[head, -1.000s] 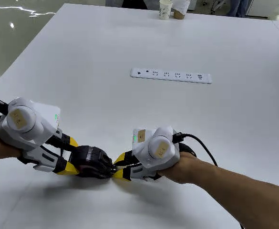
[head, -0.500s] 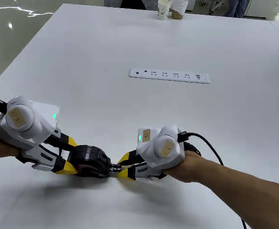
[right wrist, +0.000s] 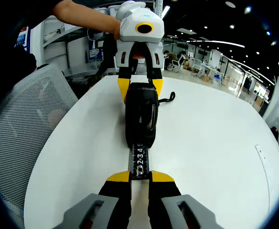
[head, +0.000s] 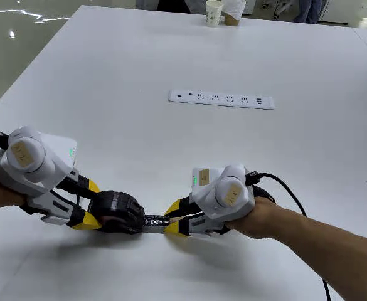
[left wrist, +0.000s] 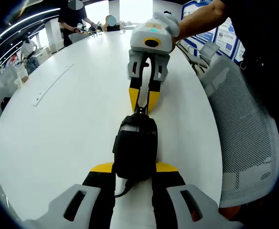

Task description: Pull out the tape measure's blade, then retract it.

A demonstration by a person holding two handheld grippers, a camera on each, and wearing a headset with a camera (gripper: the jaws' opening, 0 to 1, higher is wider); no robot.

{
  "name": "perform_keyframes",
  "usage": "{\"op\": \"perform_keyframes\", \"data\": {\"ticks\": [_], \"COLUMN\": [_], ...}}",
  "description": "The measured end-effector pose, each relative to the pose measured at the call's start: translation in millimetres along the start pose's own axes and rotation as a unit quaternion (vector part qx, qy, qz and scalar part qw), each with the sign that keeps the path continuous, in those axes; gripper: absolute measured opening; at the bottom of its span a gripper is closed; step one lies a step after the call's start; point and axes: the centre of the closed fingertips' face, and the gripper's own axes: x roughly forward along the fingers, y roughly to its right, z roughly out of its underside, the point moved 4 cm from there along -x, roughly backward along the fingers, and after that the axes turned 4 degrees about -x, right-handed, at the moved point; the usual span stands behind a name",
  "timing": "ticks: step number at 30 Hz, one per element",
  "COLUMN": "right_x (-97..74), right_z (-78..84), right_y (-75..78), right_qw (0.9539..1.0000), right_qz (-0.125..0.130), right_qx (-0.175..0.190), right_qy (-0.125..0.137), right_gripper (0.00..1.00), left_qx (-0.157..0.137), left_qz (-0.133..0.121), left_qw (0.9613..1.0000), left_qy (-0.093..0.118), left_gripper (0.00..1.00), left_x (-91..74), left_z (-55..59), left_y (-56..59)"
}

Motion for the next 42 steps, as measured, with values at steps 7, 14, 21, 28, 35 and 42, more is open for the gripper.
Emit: {"op": "perform_keyframes", "data": {"ticks": [7,14,21,28,35,42], "right_x": [-7.6,-13.3,-20.8,-26.0,-29.4,-34.1], "right_z": [5.6,11.0,18.1,22.0,25.7,28.7], "right_y": [-0.8,-1.6,-1.6,-2.8,-3.6,-4.2], "right_qw": [1.0000,1.0000,0.9999,0.9999,0.9998,0.9998], "right_qz": [0.002,0.002,0.005,0.006,0.008,0.009], "right_qx": [0.000,0.001,0.001,0.002,0.002,0.003], "right_qy": [-0.004,-0.007,-0.013,-0.015,-0.017,-0.019], "right_gripper": [0.09,0.09,0.09,0.09,0.09,0.09], "left_qx": [-0.001,0.002,0.003,0.007,0.009,0.011], "left_qz": [-0.001,-0.003,-0.004,-0.005,-0.007,-0.005], "left_qw": [1.0000,1.0000,0.9999,0.9996,0.9994,0.9992], "left_qy": [-0.003,-0.008,-0.014,-0.025,-0.033,-0.039], "left_gripper": [0.23,0.23,0.22,0.22,0.22,0.22], "left_x": [0.1,0.1,0.5,1.1,1.7,1.9], "left_z": [-0.1,-0.2,-0.4,-1.2,-1.9,-2.1], "left_y": [0.1,-0.2,-0.6,-0.6,-0.2,-0.1]}}
